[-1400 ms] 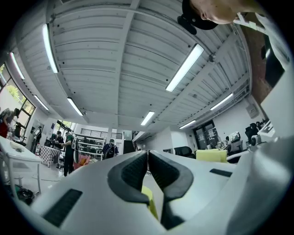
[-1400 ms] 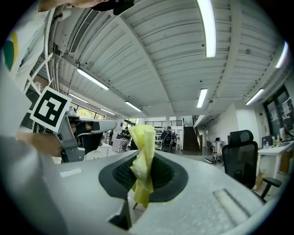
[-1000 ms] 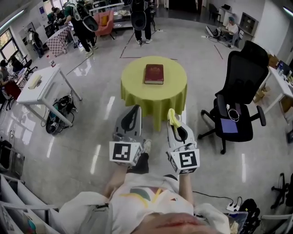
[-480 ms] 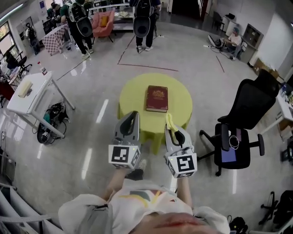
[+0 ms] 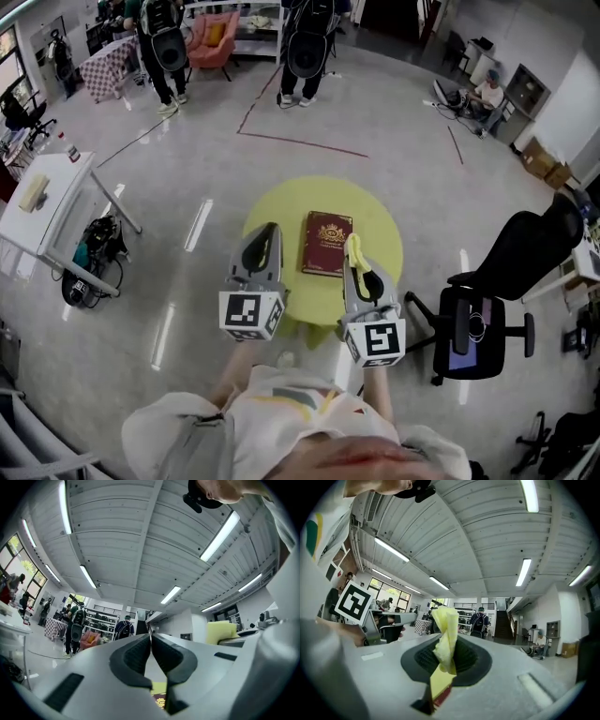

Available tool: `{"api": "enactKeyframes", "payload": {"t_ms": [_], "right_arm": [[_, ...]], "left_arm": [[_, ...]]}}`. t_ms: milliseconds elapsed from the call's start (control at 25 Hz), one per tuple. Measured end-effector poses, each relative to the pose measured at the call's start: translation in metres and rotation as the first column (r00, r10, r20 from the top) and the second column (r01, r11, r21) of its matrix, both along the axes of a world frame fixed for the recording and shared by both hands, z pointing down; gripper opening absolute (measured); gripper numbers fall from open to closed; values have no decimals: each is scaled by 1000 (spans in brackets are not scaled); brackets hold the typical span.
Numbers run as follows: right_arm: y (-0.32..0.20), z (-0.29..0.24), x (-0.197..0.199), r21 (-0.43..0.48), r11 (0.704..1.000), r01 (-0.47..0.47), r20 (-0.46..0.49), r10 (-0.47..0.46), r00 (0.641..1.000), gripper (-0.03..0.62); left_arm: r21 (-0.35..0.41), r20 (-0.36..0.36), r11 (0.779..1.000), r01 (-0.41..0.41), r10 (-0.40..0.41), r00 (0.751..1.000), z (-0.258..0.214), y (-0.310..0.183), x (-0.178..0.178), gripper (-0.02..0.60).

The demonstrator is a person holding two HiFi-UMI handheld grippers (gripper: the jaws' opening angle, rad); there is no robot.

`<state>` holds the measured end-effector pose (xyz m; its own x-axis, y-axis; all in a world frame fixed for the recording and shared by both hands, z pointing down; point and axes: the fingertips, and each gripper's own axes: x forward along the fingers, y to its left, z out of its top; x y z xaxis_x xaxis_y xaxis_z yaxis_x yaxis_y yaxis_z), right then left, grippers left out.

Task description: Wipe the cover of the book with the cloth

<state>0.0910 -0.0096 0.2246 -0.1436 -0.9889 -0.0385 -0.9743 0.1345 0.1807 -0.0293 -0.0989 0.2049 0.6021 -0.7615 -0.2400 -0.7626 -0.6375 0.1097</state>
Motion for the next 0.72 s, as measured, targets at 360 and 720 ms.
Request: {"api": "enactKeyframes", "payload": {"t_ms": [360, 720], "right_arm": [[-36, 12, 47, -42, 997, -65, -37, 63, 997, 29], [-49, 4, 96, -28, 1000, -5, 43, 7, 999, 30]], "left_arm": [[-57, 3, 997, -50, 50, 999, 22, -48, 53, 20], [-26, 38, 998, -63, 64, 997, 3, -36, 119, 20]]}}
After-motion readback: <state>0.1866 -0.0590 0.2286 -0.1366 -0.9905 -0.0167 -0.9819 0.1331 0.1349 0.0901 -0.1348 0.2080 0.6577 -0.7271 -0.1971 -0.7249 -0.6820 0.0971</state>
